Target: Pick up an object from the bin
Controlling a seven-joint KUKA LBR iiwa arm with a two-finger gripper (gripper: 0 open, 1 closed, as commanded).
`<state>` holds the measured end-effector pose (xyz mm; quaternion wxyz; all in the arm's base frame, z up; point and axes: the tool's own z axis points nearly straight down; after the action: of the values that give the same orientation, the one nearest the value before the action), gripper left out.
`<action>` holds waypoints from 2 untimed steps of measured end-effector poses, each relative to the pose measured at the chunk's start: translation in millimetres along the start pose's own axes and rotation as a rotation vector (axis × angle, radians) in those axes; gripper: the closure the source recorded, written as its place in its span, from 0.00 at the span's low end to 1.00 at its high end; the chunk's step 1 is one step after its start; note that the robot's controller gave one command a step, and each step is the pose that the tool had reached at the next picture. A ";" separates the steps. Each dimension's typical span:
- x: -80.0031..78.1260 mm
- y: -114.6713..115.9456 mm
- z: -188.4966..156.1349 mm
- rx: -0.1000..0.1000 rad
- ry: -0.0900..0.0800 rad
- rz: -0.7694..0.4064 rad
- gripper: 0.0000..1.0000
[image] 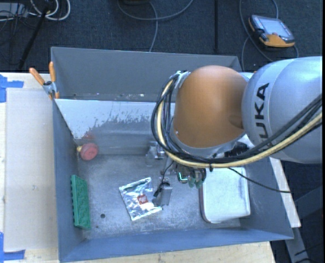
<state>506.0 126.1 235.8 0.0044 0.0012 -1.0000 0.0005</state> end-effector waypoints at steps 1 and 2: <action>-19.0 -12.8 170.7 0.001 -0.001 -0.087 0.00; 19.4 -0.9 136.3 -0.001 -0.006 0.159 0.00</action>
Offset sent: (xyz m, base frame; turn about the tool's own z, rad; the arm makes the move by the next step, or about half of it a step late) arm 0.0193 -0.0127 -0.1658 -0.0876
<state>485.4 125.0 99.7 0.0015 -0.0781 -0.9969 0.0004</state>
